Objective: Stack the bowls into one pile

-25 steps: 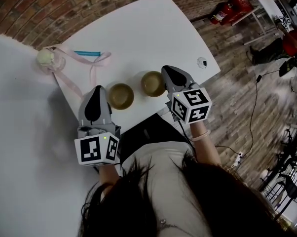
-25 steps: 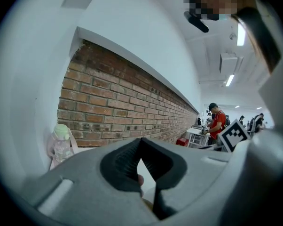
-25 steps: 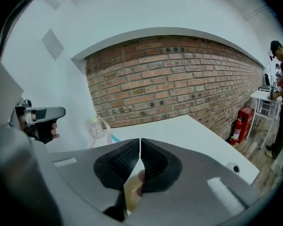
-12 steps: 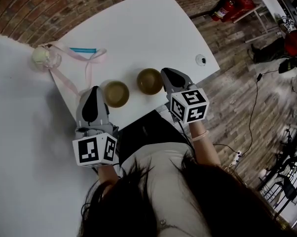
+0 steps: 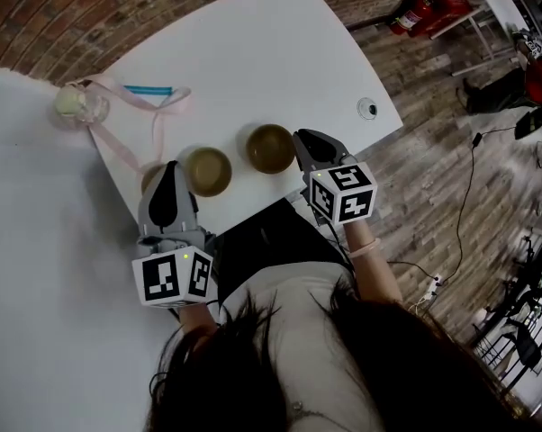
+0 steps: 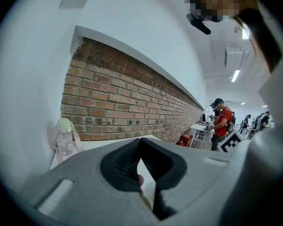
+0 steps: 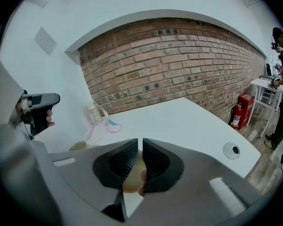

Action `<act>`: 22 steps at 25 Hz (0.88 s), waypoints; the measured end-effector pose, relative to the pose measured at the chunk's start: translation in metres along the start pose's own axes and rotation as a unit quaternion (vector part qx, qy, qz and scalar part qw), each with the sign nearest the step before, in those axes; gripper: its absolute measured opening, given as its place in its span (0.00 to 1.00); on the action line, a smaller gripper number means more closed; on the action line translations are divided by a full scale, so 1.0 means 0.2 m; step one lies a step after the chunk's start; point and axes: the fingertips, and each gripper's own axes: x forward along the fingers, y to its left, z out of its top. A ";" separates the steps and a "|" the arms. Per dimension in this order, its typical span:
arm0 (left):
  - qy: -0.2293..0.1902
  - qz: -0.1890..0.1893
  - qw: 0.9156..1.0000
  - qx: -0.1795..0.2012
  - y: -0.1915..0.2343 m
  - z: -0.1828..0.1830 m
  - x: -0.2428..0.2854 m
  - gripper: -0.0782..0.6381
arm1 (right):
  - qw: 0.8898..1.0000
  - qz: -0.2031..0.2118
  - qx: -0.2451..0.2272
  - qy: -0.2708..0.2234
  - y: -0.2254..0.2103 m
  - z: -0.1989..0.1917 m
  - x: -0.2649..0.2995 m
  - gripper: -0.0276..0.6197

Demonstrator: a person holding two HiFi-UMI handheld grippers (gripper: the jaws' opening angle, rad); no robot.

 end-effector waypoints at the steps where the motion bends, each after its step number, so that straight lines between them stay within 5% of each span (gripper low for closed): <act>1: 0.001 0.000 1.000 0.000 0.00 0.00 0.00 0.11 | 1.000 0.001 0.001 0.003 0.00 -0.01 0.01 0.09; 22: 0.032 0.015 0.999 0.008 0.02 -0.07 0.03 0.11 | 0.998 -0.003 0.031 0.061 -0.09 -0.25 0.15 0.14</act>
